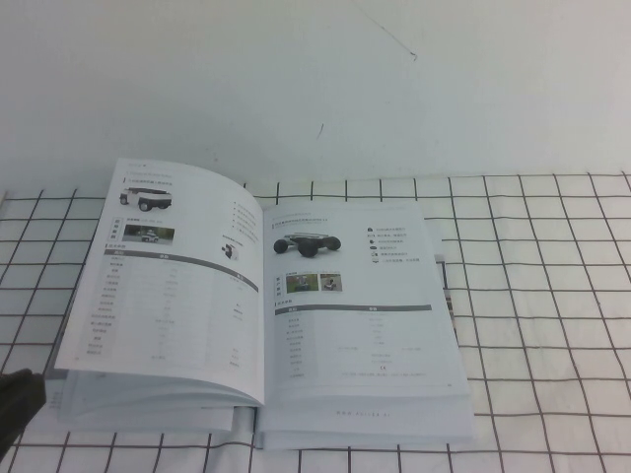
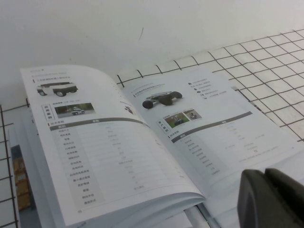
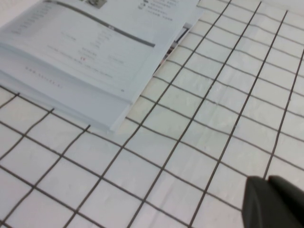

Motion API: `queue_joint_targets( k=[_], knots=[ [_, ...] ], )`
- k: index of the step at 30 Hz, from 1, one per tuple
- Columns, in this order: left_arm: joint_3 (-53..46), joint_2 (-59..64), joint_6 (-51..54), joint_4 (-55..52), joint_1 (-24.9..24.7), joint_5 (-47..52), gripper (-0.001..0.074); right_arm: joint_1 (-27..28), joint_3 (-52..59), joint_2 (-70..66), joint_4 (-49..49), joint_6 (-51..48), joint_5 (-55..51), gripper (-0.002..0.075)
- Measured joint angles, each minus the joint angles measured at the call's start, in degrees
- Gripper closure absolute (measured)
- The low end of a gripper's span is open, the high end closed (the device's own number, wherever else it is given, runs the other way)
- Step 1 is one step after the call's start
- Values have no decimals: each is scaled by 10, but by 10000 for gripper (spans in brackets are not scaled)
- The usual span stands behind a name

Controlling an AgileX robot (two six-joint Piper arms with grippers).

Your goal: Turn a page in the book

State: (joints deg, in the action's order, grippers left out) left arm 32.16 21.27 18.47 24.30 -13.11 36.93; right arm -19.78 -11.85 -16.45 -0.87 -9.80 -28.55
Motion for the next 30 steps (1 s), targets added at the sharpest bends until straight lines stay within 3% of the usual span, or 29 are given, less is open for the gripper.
queue_joint_targets(
  k=[19,27,30],
  knots=[
    [-31,-40,-10,-33,11,6,737,0,20,0,0,0,3,725],
    [-172,-179,-240,-172,95,-53,737,0,20,0,-1,0,3,725],
    [-238,-215,-283,-202,126,-68,737,0,20,0,-1,0,4,725]
  ],
)
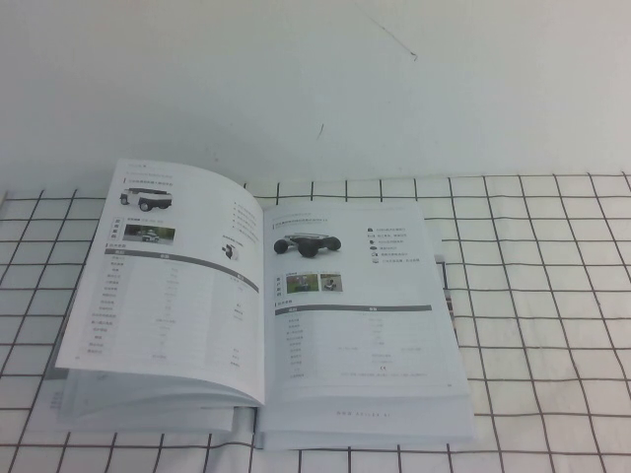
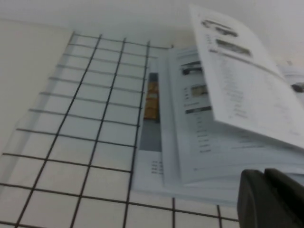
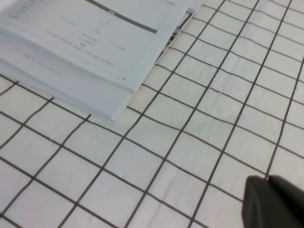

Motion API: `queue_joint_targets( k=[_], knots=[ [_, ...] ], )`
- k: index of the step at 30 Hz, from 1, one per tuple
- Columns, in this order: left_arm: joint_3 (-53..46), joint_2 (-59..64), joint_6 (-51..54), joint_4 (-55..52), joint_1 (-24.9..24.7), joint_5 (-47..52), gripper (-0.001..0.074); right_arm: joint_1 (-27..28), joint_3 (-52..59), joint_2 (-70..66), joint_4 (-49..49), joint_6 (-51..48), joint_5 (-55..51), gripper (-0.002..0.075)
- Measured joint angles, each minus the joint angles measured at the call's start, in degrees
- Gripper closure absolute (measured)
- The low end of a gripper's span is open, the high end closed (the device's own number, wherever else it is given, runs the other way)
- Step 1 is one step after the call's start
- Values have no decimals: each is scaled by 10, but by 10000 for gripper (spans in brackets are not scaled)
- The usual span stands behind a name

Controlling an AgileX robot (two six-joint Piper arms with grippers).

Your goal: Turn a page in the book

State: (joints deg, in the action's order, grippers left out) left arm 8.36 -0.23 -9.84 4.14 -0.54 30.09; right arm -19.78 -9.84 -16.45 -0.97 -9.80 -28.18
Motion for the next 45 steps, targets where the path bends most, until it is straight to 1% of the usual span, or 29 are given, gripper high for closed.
queue_joint_targets(
  k=[3,7,12,36,41,45],
  knots=[
    [-39,-3,-13,-16,13,-31,737,0,0,1,-1,0,0,725],
    [-81,-3,-17,-29,13,-49,737,0,0,1,-1,0,0,725],
    [-94,-6,-22,-23,9,-103,737,0,0,1,-1,0,0,725],
    [-95,-6,-27,-23,7,-105,737,0,0,2,-1,0,0,725],
    [-95,-6,-27,-23,7,-105,737,17,0,24,0,-1,0,725],
    [-95,-6,-27,-23,7,-105,737,39,0,44,37,-48,-1,725]
  ],
)
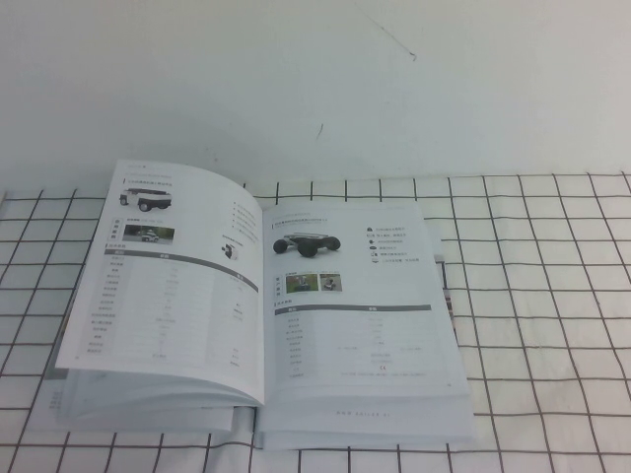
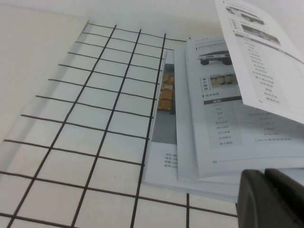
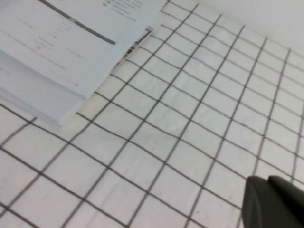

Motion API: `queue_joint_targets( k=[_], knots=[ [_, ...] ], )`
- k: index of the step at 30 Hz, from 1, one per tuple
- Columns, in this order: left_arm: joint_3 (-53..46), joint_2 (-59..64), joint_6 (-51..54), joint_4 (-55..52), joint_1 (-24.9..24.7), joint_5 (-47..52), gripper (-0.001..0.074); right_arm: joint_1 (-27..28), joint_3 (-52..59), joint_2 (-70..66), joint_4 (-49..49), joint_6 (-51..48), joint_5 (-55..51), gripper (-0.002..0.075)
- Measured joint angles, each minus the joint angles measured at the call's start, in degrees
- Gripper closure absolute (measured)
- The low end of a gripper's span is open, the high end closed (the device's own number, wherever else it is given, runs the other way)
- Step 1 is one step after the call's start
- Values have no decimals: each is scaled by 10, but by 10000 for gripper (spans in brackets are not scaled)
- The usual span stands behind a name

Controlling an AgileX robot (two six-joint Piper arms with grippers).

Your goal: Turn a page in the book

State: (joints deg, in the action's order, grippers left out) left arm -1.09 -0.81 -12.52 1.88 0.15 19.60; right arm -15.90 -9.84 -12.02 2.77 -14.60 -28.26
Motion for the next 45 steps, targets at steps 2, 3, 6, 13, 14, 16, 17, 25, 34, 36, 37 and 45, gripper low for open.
queue_joint_targets(
  k=[2,3,6,13,14,16,17,25,34,36,37,45],
  knots=[
    [0,0,0,0,0,0,737,18,0,15,16,-17,-2,725],
    [0,0,0,0,0,0,737,28,0,25,20,-20,-1,725],
    [0,0,0,0,0,0,737,57,0,60,30,-24,-1,725],
    [0,0,0,0,0,0,737,117,48,126,56,-3,55,725],
    [0,0,0,0,0,0,737,120,66,127,54,7,75,725],
    [0,0,0,0,0,0,737,124,98,128,41,17,110,725],
    [0,0,0,0,0,0,737,124,107,128,32,21,116,725],
    [0,0,-1,0,0,0,737,125,114,128,5,36,68,725],
    [0,0,-1,0,0,0,737,125,114,128,-2,64,65,725],
    [0,0,-1,0,0,0,737,125,114,128,-2,61,65,725],
    [0,0,-1,0,0,0,737,125,114,128,-2,60,65,725],
    [0,0,-1,0,0,0,737,125,114,128,-2,56,65,726]
  ],
)
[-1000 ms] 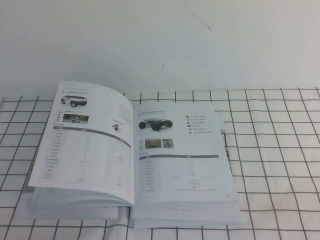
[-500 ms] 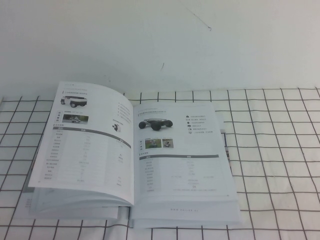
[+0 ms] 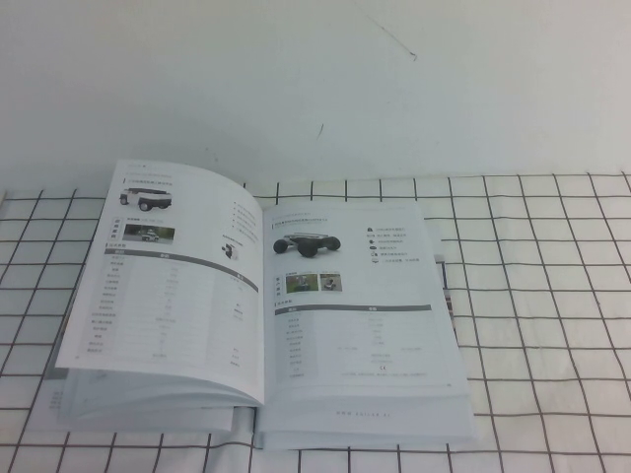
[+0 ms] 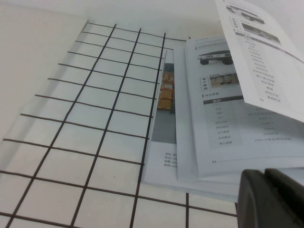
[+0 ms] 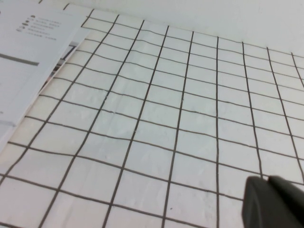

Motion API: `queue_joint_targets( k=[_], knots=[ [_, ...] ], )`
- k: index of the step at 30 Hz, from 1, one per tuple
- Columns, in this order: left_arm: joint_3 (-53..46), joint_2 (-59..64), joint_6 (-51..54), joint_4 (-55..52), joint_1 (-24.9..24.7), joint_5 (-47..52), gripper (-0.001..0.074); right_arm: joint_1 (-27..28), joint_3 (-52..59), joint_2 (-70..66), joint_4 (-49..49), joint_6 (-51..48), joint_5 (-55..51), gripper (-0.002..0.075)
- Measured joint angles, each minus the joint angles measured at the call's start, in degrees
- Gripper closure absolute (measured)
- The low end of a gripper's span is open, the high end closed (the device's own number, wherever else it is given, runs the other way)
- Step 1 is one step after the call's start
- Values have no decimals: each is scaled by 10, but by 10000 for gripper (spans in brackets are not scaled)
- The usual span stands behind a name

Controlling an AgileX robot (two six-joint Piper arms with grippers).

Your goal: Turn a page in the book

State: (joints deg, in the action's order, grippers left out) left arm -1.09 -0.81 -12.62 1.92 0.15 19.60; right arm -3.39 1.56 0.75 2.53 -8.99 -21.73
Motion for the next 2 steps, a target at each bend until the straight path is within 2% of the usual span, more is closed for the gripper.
queue_joint_targets(
  k=[2],
  knots=[
    [0,0,0,0,0,0,737,0,0,0,0,0,0,725]
  ],
)
